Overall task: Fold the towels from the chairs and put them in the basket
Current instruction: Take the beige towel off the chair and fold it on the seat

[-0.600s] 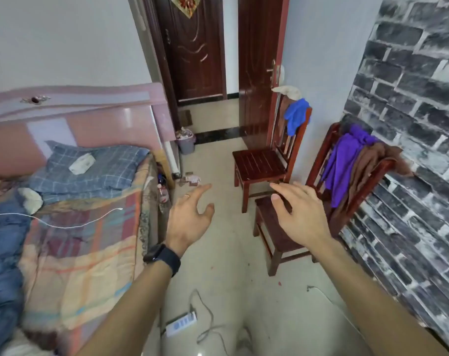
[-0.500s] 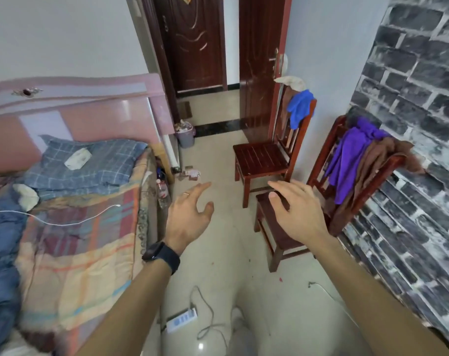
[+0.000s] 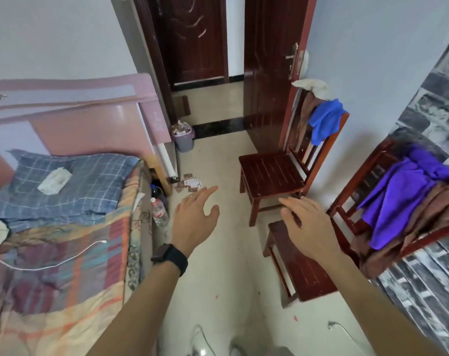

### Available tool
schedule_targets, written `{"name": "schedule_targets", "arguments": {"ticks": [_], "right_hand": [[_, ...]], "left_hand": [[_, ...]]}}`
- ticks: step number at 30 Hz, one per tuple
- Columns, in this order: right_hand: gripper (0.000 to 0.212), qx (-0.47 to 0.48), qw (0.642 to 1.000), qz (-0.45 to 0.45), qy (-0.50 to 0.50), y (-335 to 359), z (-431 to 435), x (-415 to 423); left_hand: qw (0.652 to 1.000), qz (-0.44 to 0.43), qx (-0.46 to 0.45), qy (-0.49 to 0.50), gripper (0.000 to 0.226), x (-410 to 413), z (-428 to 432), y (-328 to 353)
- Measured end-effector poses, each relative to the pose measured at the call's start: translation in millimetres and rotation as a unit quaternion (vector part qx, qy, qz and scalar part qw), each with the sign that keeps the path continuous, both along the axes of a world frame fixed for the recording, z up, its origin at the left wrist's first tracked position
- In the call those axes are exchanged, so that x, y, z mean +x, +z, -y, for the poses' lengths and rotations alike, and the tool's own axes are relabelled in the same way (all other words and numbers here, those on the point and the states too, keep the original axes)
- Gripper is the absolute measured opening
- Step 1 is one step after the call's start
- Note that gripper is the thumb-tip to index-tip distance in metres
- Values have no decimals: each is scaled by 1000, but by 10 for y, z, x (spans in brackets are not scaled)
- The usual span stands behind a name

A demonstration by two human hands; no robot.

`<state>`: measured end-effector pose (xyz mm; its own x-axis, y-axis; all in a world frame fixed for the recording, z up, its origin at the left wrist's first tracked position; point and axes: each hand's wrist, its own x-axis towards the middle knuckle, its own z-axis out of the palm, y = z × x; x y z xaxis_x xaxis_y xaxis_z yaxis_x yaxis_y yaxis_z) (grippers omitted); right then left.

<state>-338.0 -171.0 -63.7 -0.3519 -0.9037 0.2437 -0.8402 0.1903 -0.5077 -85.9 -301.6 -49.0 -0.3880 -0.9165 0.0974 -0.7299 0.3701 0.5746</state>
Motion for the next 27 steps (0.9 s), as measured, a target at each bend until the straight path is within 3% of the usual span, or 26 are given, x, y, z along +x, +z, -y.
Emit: {"name": "schedule_targets", "arguments": {"ticks": [10,21,27], "right_hand": [[44,21,997,51,-61,-271,1571,-701],[33,56,980,119,-150,-444,3385,-2025],[33,26,968,114,-222,-482,3999,-2679]], "left_hand": [[997,39,20,-68,50,-955,1812,-251],[982,77,67,-157,51,-2790,3877,-228],[962,93,62,-250,50,-3837,4683,-213]]}}
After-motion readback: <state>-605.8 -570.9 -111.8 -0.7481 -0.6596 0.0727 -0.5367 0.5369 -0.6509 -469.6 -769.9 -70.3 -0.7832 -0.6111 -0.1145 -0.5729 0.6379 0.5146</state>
